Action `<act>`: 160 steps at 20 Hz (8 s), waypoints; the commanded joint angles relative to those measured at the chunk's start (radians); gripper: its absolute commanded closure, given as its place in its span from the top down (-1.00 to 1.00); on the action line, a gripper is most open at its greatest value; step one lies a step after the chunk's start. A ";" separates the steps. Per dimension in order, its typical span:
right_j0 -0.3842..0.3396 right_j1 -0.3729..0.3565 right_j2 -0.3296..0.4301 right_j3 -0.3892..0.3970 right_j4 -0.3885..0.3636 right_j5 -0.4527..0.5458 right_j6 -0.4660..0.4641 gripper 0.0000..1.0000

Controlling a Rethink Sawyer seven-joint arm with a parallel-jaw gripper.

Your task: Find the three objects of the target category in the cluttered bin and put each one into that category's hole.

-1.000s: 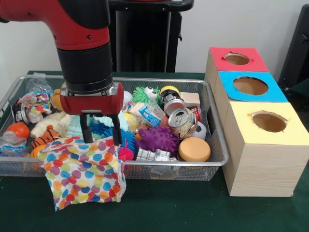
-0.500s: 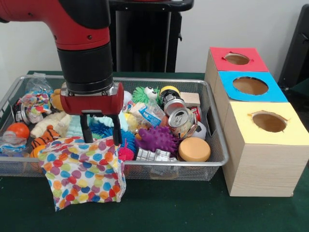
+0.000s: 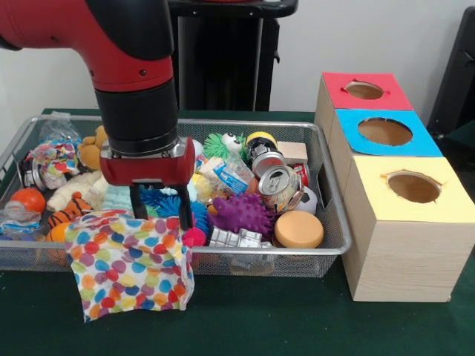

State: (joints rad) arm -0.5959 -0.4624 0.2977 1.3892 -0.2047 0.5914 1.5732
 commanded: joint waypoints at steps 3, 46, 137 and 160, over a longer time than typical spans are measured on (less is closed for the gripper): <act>-0.014 0.065 0.097 -0.049 -0.060 -0.057 -0.081 1.00; 0.078 -0.398 -0.020 0.264 0.080 0.175 0.093 -1.00; 0.890 -0.260 -0.598 -0.081 0.375 0.508 0.797 -1.00; 0.777 -0.138 -0.497 0.034 0.357 0.118 0.612 -1.00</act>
State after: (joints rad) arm 0.2365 -0.6775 -0.2927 1.3357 0.1616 0.7769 2.0916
